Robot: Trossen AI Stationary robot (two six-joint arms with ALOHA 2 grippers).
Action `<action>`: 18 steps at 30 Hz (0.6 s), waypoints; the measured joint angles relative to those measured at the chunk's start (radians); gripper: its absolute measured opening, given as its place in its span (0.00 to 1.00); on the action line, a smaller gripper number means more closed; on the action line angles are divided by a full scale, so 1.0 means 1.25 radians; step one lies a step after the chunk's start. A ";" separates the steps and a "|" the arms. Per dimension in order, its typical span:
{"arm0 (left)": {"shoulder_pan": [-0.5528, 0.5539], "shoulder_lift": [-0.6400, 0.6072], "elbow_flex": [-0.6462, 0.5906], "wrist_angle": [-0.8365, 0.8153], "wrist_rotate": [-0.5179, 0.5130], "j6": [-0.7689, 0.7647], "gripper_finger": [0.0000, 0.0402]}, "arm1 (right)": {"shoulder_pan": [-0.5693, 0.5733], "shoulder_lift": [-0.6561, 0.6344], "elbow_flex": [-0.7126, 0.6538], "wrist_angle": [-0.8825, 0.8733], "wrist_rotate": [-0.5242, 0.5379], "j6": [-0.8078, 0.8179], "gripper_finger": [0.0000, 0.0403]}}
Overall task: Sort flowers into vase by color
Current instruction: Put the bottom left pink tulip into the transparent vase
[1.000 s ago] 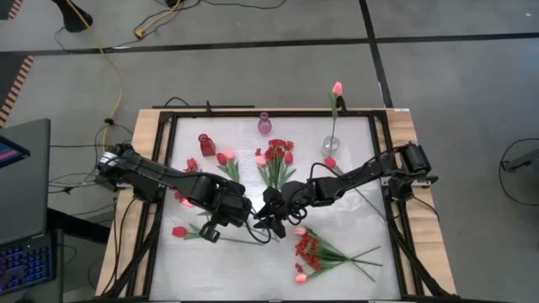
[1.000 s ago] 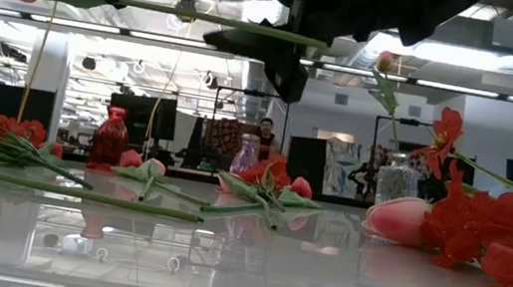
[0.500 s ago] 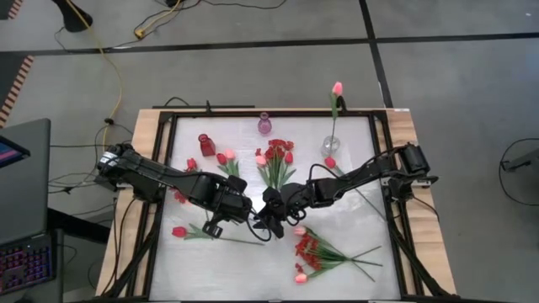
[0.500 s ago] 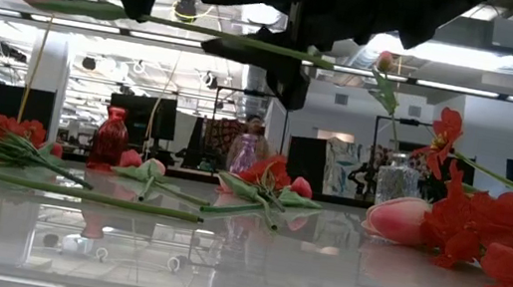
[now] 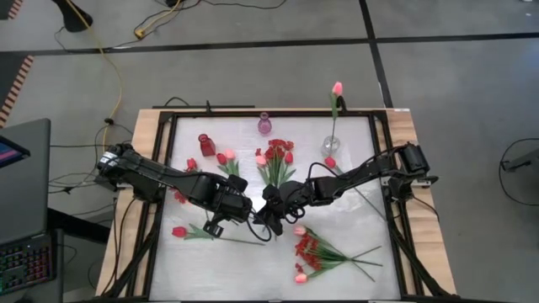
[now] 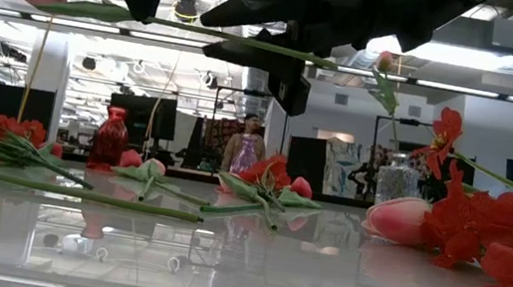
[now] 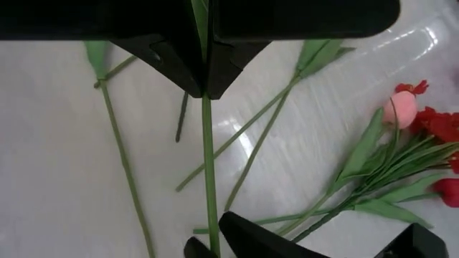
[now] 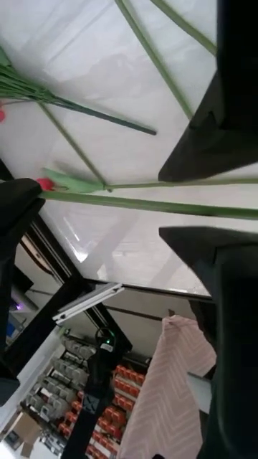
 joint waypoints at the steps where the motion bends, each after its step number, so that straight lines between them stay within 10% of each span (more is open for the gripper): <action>1: 0.000 0.000 0.000 0.000 -0.002 0.005 0.00 | 0.000 0.000 0.000 -0.001 0.000 -0.001 0.29; 9: -0.001 0.000 0.000 0.008 -0.040 0.016 0.01 | 0.000 0.000 0.000 -0.005 0.000 -0.030 0.07; 18: -0.002 -0.007 0.000 0.029 -0.064 -0.008 0.24 | -0.003 -0.004 0.000 -0.018 0.000 -0.037 0.06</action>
